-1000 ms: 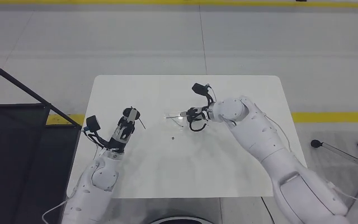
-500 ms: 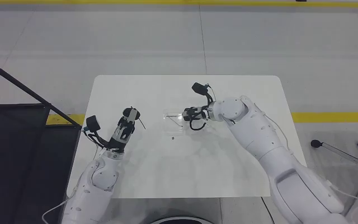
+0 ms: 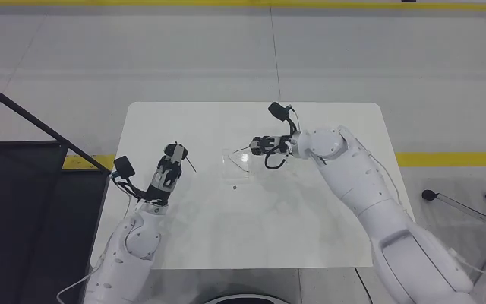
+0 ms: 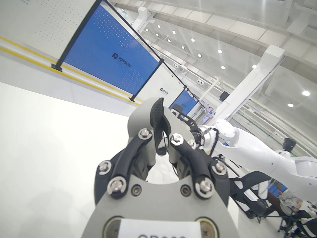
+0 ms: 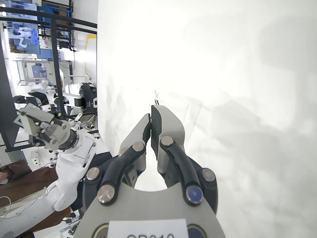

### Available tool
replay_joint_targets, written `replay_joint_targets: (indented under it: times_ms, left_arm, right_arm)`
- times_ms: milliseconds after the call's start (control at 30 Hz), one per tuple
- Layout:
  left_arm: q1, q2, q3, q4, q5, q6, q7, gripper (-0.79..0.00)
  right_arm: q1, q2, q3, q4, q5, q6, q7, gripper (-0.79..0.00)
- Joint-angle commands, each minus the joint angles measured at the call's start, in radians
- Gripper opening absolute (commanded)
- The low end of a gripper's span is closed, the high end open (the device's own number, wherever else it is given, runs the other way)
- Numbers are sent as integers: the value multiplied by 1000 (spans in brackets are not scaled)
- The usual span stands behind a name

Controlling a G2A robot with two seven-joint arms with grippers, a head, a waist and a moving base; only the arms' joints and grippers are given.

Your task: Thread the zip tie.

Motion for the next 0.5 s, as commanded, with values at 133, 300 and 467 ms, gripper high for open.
replay_joint_targets:
  times_ms: [133,300,467]
  left_arm:
    - [-14,-12,37,-6,261,172,172,-785]
    - [-30,-22,92,27,458,288,337,-785]
    - [-38,-28,116,50,490,317,384,-785]
  right_arm:
    - [-46,43,77,-172,-28,14,9,-785]
    - [-133,83,162,-384,-45,64,13,-785]
    - [-207,109,229,-526,-42,91,34,-785]
